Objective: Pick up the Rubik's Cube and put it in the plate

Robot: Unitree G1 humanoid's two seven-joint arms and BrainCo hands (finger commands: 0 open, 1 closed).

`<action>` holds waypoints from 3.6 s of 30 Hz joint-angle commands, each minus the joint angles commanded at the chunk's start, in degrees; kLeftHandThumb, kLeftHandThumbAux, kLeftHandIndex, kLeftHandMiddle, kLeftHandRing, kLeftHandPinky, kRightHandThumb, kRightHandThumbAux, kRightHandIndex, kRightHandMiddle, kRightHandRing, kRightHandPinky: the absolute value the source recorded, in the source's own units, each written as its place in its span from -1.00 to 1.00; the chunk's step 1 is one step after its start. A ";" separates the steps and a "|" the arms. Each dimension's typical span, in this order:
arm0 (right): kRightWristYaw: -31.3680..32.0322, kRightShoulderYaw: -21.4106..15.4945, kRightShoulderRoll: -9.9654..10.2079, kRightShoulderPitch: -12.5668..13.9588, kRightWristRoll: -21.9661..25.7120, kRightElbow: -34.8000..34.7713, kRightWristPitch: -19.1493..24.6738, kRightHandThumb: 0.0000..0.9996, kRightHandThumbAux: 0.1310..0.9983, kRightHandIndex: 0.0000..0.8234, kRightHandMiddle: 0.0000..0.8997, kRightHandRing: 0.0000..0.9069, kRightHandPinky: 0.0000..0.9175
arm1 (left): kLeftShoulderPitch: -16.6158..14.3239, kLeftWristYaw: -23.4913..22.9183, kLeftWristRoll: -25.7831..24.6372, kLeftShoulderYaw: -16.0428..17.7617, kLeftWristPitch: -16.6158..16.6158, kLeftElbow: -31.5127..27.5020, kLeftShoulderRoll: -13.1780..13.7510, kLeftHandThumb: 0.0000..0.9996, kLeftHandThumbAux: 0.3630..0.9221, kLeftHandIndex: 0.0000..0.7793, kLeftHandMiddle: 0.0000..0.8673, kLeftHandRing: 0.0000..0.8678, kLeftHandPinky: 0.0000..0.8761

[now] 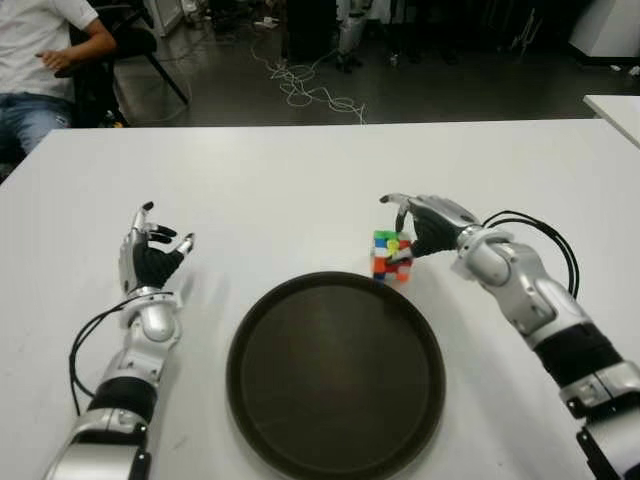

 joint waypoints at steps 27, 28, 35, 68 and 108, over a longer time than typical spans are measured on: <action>-10.44 -0.51 3.28 -7.26 1.98 19.11 -2.86 -1.00 0.31 -1.00 -0.51 -0.38 -0.39 | 0.59 -1.12 -0.64 0.26 0.92 -1.42 -0.12 -0.99 0.33 -1.00 -0.41 0.11 0.21; -10.39 -0.52 3.30 -7.26 2.14 19.16 -2.88 -1.00 0.34 -1.00 -0.47 -0.33 -0.35 | 0.58 -1.13 -0.66 0.27 0.87 -1.38 -0.12 -0.99 0.32 -1.00 -0.42 0.09 0.20; -9.53 -0.82 3.47 -7.27 3.44 19.24 -2.78 -1.00 0.44 -1.00 0.02 0.25 0.12 | 0.52 -0.88 -0.47 0.22 0.73 -1.14 -0.01 -1.00 0.31 -1.00 -0.42 0.09 0.18; -6.91 -0.24 1.63 -4.20 2.66 9.84 -2.63 -1.00 0.22 -1.00 -0.77 -0.72 -0.66 | 0.22 -0.48 -0.54 0.28 -0.27 -0.15 -0.16 -1.00 0.27 -1.00 -0.57 -0.30 -0.13; -6.11 1.03 5.19 -15.99 0.75 18.74 -0.38 -1.00 0.21 -1.00 -0.91 -0.88 -0.94 | -0.05 0.34 -0.22 0.08 -1.72 0.57 -0.41 -1.00 0.24 -1.00 -0.68 -0.46 -0.20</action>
